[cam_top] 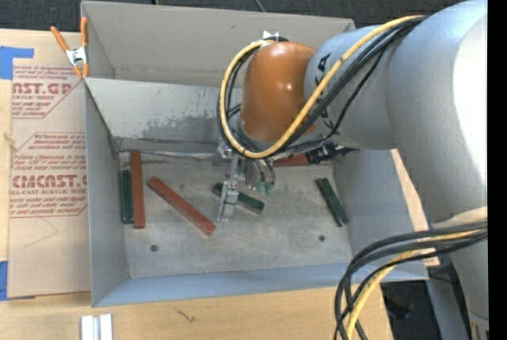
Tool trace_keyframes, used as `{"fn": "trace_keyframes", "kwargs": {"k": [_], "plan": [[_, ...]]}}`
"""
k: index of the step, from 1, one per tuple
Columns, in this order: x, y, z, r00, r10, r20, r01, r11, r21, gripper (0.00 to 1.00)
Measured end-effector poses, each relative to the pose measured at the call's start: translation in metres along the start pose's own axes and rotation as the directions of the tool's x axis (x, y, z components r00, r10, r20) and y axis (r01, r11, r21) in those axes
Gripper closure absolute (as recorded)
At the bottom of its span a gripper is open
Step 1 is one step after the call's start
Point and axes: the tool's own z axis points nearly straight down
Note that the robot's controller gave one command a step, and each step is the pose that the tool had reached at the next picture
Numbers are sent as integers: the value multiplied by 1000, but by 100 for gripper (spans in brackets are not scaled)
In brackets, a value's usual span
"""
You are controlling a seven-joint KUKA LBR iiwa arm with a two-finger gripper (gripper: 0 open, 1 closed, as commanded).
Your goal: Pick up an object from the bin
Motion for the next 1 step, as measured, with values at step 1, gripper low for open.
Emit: {"fn": "trace_keyframes", "kwargs": {"k": [1], "plan": [[0, -10, 44, 998, -61, 0, 61, 998, -1, 100]]}}
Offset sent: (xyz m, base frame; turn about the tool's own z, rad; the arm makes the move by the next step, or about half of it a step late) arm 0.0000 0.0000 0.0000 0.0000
